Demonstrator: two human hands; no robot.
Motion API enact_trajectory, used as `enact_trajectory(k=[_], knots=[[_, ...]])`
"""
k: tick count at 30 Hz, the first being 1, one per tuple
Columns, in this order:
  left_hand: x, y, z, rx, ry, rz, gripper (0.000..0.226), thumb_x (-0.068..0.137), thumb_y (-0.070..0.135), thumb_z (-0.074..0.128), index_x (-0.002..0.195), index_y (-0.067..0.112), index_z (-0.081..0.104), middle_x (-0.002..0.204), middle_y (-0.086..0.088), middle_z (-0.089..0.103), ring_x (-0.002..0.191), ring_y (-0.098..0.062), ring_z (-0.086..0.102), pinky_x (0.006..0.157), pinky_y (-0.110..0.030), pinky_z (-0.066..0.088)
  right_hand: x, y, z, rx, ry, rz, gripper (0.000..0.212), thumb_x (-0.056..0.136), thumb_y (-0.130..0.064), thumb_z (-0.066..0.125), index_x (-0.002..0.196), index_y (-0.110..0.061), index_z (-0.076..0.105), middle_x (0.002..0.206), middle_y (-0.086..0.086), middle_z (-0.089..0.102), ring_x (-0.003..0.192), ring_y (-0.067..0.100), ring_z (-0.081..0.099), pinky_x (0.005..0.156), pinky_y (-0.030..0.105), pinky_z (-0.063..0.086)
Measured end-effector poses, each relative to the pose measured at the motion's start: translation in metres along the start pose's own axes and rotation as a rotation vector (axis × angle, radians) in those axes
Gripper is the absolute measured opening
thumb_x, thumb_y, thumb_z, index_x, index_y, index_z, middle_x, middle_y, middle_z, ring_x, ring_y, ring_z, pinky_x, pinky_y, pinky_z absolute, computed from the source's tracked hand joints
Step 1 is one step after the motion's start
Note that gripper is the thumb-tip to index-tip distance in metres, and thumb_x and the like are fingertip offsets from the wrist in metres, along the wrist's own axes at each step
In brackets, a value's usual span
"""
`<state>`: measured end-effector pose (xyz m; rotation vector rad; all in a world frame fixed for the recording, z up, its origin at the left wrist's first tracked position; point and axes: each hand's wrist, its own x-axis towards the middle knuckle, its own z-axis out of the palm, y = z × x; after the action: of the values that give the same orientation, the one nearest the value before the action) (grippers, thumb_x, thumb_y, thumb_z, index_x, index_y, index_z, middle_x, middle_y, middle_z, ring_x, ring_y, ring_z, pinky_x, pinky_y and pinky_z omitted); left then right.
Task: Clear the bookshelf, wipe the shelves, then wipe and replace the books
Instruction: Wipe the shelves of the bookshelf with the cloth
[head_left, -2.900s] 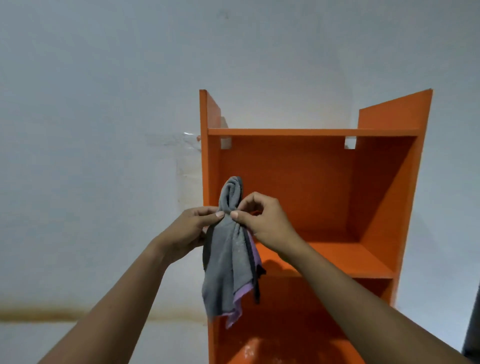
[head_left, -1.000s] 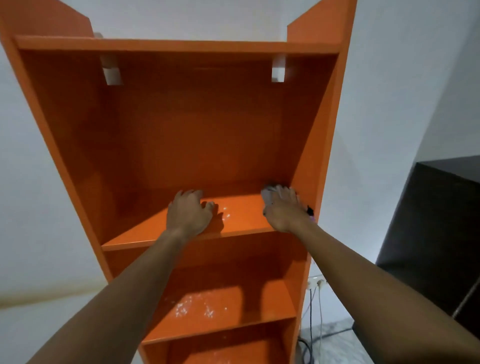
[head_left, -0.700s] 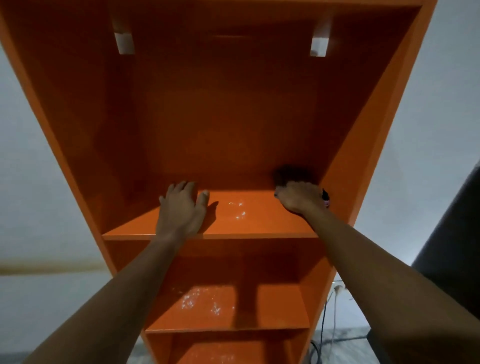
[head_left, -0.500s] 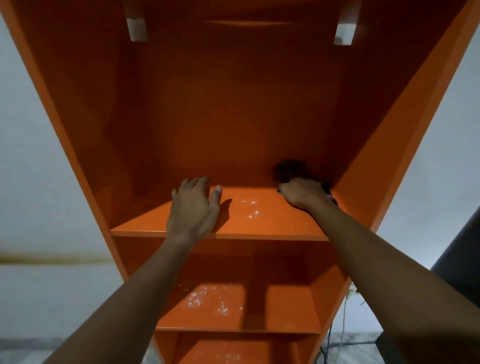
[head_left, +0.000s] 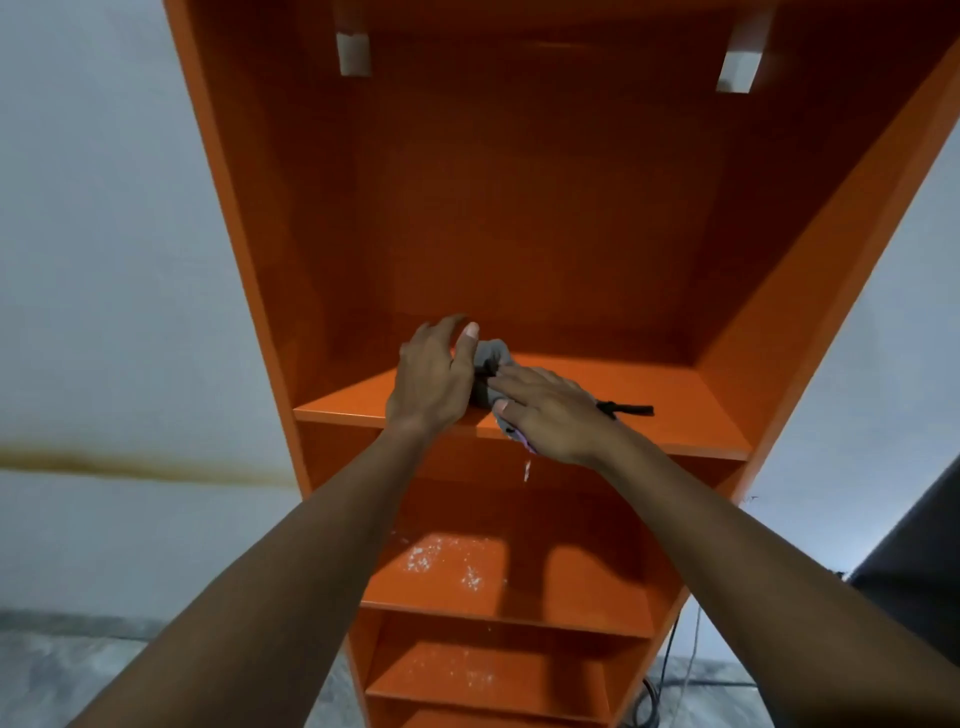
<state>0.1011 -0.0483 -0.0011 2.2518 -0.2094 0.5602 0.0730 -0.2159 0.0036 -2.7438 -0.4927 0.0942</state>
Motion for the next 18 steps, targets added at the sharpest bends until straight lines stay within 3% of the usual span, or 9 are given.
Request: enact_trajectory(k=[5, 7, 11, 14, 16, 18], knots=[[-0.013, 0.002, -0.017, -0.179, 0.030, -0.054, 0.064, 0.099, 0.058, 0.035, 0.141, 0.015, 0.056, 0.143, -0.008, 0.058, 0.137, -0.029, 0.049, 0.110, -0.055, 0.040, -0.028, -0.020, 0.020, 0.013, 0.187, -0.108, 0.044, 0.106, -0.024, 0.047, 0.150, -0.028, 0.048, 0.159, -0.006, 0.038, 0.143, 0.023, 0.030, 0.115, 0.046, 0.025], [-0.021, 0.000, -0.029, -0.141, 0.010, -0.062, 0.060, 0.100, 0.054, 0.037, 0.142, 0.015, 0.055, 0.145, -0.009, 0.056, 0.140, -0.030, 0.045, 0.112, -0.055, 0.038, -0.033, -0.025, 0.022, 0.041, 0.242, -0.139, 0.046, 0.098, -0.009, 0.053, 0.140, -0.028, 0.060, 0.142, -0.002, 0.053, 0.122, 0.026, 0.043, 0.104, 0.041, 0.034], [-0.023, -0.014, -0.055, 0.053, -0.044, -0.016, 0.045, 0.107, 0.036, 0.042, 0.142, 0.012, 0.056, 0.141, -0.013, 0.058, 0.135, -0.031, 0.049, 0.111, -0.047, 0.040, -0.028, -0.035, 0.002, 0.448, 0.348, -0.105, 0.052, 0.083, 0.011, 0.052, 0.118, -0.021, 0.075, 0.098, 0.002, 0.070, 0.084, 0.028, 0.068, 0.069, 0.033, 0.052], [-0.019, -0.030, -0.073, 0.169, -0.143, -0.030, 0.044, 0.108, 0.031, 0.042, 0.144, 0.010, 0.052, 0.144, -0.010, 0.056, 0.133, -0.030, 0.052, 0.108, -0.041, 0.041, -0.001, -0.030, -0.021, 0.609, 0.537, -0.027, 0.051, 0.082, 0.008, 0.056, 0.122, -0.021, 0.070, 0.112, 0.001, 0.069, 0.099, 0.027, 0.068, 0.078, 0.041, 0.056], [-0.014, -0.042, -0.081, 0.238, -0.224, -0.077, 0.040, 0.107, 0.029, 0.043, 0.142, 0.012, 0.052, 0.137, -0.007, 0.060, 0.117, -0.026, 0.062, 0.095, -0.034, 0.047, 0.022, -0.021, -0.033, 0.638, 0.635, 0.084, 0.054, 0.084, -0.004, 0.058, 0.135, -0.023, 0.060, 0.127, 0.005, 0.060, 0.108, 0.028, 0.063, 0.089, 0.047, 0.057], [-0.014, -0.054, -0.085, 0.283, -0.277, -0.092, 0.030, 0.107, 0.031, 0.041, 0.126, 0.015, 0.059, 0.119, -0.006, 0.067, 0.095, -0.021, 0.066, 0.087, -0.034, 0.053, 0.039, -0.009, -0.037, 0.463, 0.609, 0.237, 0.061, 0.088, -0.011, 0.054, 0.148, -0.019, 0.046, 0.141, 0.014, 0.047, 0.120, 0.035, 0.054, 0.101, 0.049, 0.050]])
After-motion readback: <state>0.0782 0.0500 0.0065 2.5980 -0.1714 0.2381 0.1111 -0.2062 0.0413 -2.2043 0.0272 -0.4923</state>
